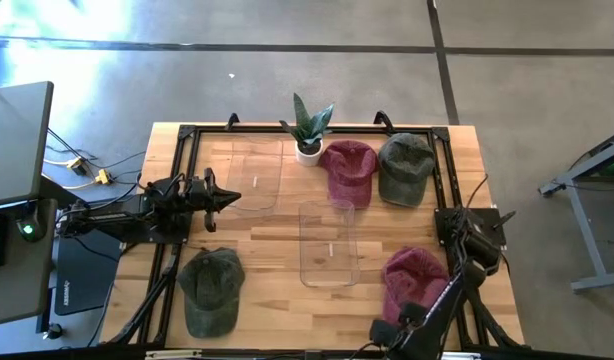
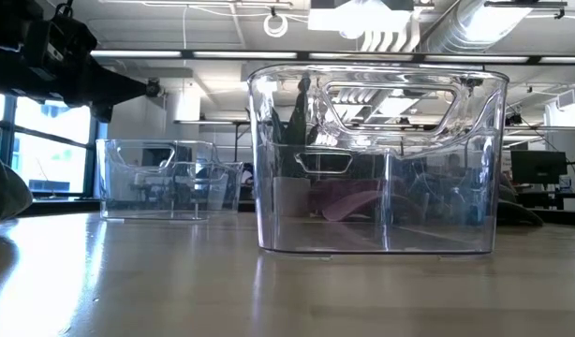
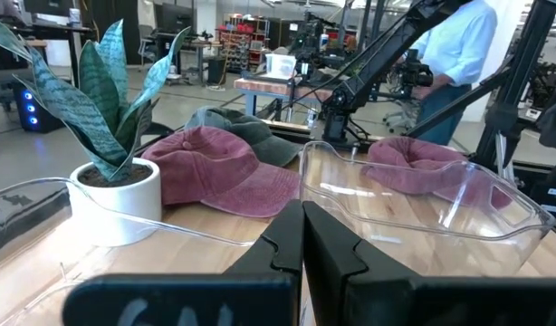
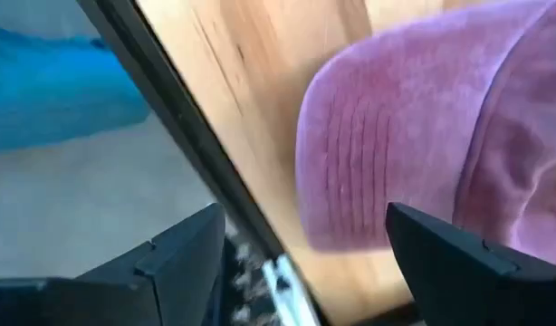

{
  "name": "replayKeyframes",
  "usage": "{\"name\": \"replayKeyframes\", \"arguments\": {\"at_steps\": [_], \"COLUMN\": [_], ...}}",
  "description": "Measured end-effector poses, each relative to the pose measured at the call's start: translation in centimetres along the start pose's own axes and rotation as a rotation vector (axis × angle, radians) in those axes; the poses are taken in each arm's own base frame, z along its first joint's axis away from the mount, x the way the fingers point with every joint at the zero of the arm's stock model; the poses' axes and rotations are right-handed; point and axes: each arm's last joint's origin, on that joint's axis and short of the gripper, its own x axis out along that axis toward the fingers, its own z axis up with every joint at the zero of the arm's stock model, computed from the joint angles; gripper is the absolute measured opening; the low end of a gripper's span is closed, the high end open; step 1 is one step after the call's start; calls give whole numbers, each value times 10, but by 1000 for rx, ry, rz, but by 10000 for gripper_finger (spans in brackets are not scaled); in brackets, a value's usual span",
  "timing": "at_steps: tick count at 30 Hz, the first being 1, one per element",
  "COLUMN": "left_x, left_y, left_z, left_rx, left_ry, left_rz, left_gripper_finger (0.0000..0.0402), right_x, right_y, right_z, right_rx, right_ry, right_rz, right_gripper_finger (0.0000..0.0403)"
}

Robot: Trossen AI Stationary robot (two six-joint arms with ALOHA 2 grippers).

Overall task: Pick & Place hat
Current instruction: Put the bottom red cap into the bottom transparent bin

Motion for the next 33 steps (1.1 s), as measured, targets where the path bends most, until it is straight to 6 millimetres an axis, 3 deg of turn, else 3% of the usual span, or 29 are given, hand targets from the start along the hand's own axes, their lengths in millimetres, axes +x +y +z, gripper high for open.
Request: {"name": "replayKeyframes", "arguments": {"at_steps": [7, 12, 24, 33], "left_x": [0, 0, 0, 0], "left_y": [0, 0, 0, 0], "left_z": [0, 0, 0, 0], "left_rx": [0, -1, -1, -1], "left_ry": [0, 0, 1, 1], "left_rz": [-1, -1, -2, -4], "left_gripper_finger": [0, 0, 0, 0], "right_x": [5, 22, 54, 60], "right_y": [4, 9, 16, 15], "right_z": [-13, -9, 2, 3], "right_rx": [-101, -186, -266, -329], "right_ry": [-182, -237, -255, -239], "right_rz": [-57, -127, -243, -290], "right_gripper_finger": [284, 274, 265, 265]}}
